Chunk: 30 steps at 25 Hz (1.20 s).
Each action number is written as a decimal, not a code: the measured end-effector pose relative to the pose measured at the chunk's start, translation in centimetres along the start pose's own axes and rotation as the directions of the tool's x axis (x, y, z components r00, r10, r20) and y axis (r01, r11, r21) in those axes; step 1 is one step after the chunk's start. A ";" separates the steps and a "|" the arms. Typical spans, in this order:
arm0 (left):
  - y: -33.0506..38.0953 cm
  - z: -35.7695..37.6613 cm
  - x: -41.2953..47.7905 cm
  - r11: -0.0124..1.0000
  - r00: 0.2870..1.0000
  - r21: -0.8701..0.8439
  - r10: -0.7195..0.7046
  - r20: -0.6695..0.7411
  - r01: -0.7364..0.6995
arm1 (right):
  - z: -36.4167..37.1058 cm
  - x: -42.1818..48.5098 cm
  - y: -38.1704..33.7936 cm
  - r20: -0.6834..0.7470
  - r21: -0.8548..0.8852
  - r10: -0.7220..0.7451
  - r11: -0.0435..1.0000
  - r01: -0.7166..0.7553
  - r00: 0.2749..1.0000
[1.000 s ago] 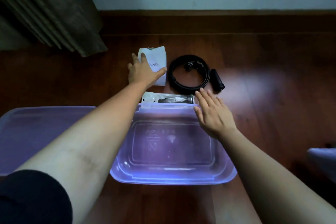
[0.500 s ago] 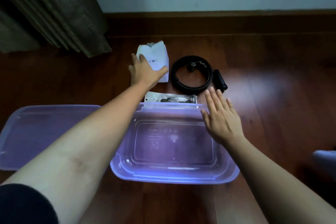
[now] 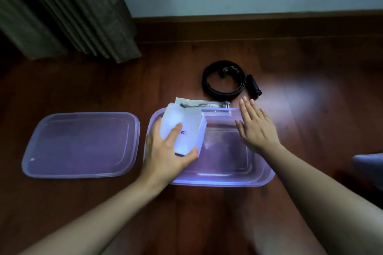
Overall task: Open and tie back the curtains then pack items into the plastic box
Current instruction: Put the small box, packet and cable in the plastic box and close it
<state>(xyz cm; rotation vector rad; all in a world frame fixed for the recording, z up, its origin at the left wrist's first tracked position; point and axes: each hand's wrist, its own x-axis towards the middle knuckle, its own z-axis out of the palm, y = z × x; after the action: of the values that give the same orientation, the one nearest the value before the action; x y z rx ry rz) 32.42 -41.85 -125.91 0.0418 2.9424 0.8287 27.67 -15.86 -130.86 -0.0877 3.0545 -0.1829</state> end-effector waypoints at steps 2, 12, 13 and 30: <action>-1.2 1.2 0.0 0.992 0.994 0.116 -0.053 0.095 0.042 | 0.0 0.0 0.3 0.021 -0.011 -0.018 1.000 0.018 1.000; 0.6 1.9 1.5 0.873 0.922 0.483 -0.245 0.301 0.075 | -0.5 -1.2 0.7 0.022 -0.082 -0.049 0.995 0.050 0.999; 0.8 1.1 1.7 0.874 0.921 0.481 -0.242 0.307 0.069 | -0.6 -1.2 0.7 0.011 -0.075 -0.040 0.996 0.041 0.999; 10.2 9.5 28.6 0.872 0.889 0.291 0.279 0.362 -0.393 | 0.2 -1.1 1.6 -0.089 0.053 0.052 0.997 -0.048 0.995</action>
<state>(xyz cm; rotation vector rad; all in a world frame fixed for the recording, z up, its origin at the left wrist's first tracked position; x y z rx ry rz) 4.81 -26.82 -130.78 0.6708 2.7680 0.2585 28.68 -14.27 -131.21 0.0006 3.1359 -0.2681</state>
